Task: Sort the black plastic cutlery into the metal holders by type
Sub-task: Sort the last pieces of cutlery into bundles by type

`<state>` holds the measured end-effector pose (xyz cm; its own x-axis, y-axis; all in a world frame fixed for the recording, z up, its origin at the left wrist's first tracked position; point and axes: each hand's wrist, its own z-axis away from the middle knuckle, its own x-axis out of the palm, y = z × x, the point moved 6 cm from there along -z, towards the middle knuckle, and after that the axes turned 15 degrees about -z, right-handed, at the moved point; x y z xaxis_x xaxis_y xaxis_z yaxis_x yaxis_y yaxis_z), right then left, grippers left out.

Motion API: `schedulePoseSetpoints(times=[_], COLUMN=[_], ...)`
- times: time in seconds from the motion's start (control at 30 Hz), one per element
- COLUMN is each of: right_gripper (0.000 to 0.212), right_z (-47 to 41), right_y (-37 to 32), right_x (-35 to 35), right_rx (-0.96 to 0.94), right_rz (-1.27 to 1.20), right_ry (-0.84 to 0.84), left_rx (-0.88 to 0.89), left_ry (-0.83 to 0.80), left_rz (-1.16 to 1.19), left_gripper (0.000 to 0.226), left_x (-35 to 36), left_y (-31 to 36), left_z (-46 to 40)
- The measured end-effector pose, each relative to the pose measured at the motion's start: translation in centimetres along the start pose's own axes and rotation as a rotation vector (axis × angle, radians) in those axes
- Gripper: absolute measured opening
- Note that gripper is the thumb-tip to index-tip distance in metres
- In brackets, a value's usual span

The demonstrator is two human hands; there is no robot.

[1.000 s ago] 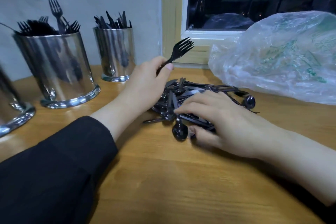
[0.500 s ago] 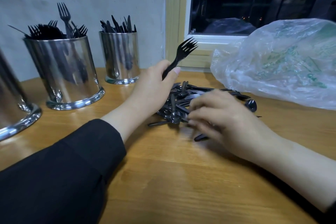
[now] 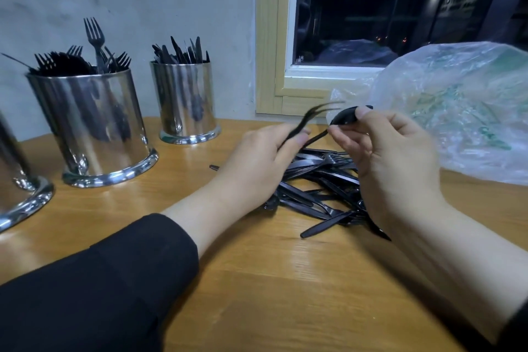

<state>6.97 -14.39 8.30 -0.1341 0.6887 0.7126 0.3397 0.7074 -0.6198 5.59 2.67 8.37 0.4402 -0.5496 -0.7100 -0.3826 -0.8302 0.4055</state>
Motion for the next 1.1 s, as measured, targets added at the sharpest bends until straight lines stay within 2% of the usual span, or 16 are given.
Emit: schedulePoseSetpoints(times=[0.13, 0.2, 0.23, 0.3, 0.37, 0.4, 0.47, 0.57, 0.7, 0.8, 0.9, 1.0, 1.1], right_gripper=[0.008, 0.01, 0.013, 0.015, 0.013, 0.017, 0.032, 0.043, 0.025, 0.01, 0.008, 0.019, 0.02], right_z=[0.1, 0.1, 0.2, 0.5, 1.8, 2.7, 4.1, 4.6, 4.1, 3.6, 3.3, 2.3, 1.1], right_y=[1.7, 2.2, 2.2, 1.7, 2.2, 3.0, 4.8, 6.3, 6.9, 6.2, 2.8, -0.6, -0.8], right_x=[1.0, 1.2, 1.1, 1.3, 2.4, 2.8, 3.1, 2.9, 2.2, 2.8, 4.0, 3.6, 2.2], right_rx=[0.08, 0.113, 0.105, -0.016, -0.159, -0.171, -0.101, -0.121, -0.211, -0.385, -0.527, -0.433, -0.176], right_rz=[-0.195, -0.125, 0.013, 0.535, 1.032, 1.182, 1.341, 1.478, 1.517, 1.48, 1.246, 0.908, 0.542], right_ry=[0.074, 0.039, -0.011, -0.22, -0.56, -0.737, -0.983, -1.084, -1.052, -0.993, -0.785, -0.464, -0.257], left_rx=[0.09, 0.084, 0.05, -0.058, -0.149, -0.176, -0.22, -0.274, -0.262, -0.233, -0.211, -0.2, -0.156], left_ry=[0.005, 0.03, 0.045, 0.101, 0.17, 0.198, 0.222, 0.229, 0.171, 0.149, 0.149, 0.128, 0.13], left_rz=[-0.085, -0.117, -0.105, -0.055, -0.05, -0.055, -0.042, -0.005, 0.027, 0.026, 0.043, 0.115, 0.108], left_gripper=[0.028, 0.027, 0.026, 0.022, 0.025, 0.029, 0.032, 0.034, 0.027, 0.027, 0.028, 0.026, 0.021], left_x=[0.3, 0.2, -0.1, -1.4, -2.9, -3.5, -4.2, -4.4, -4.2, -4.2, -4.2, -3.9, -3.3], left_y=[-0.2, -0.6, -0.9, -2.1, -3.6, -4.3, -5.5, -6.4, -6.1, -5.6, -5.2, -4.7, -4.1], left_z=[-0.2, -0.4, -0.5, -0.8, -1.2, -1.3, -1.4, -1.4, -1.3, -1.3, -1.1, -1.0, -1.0])
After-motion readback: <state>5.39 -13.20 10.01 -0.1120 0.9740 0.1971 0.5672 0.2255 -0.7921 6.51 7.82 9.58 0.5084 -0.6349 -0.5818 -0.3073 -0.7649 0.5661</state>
